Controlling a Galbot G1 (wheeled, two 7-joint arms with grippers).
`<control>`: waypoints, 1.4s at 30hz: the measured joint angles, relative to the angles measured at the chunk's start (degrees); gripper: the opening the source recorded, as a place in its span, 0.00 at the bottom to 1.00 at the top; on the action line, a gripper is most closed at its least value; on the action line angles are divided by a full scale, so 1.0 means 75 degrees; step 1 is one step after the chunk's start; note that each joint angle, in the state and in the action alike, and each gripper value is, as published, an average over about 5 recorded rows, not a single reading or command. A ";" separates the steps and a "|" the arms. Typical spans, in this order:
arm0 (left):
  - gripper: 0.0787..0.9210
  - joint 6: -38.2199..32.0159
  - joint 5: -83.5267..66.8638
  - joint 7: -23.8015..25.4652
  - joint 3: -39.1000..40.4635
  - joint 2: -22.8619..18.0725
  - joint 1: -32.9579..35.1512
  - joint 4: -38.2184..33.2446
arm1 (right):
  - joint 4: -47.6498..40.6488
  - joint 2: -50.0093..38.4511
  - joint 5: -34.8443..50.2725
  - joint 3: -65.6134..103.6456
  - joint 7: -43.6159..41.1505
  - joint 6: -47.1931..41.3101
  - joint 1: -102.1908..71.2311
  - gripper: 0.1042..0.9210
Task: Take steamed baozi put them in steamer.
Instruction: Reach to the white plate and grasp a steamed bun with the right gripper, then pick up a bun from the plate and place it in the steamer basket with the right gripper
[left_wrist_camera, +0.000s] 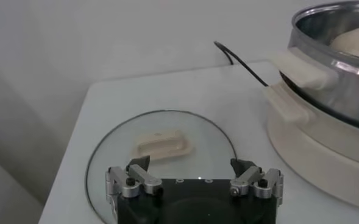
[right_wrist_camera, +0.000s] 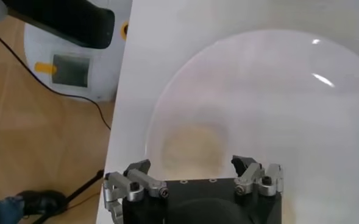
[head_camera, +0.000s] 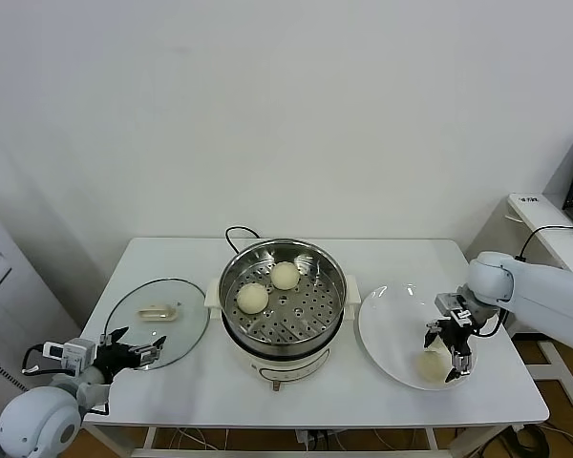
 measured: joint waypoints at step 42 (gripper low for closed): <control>0.88 -0.0022 0.0004 0.0002 0.0105 0.0124 -0.0040 -0.0026 | 0.0160 0.2736 0.0483 0.1094 -0.0641 0.3156 0.2596 0.43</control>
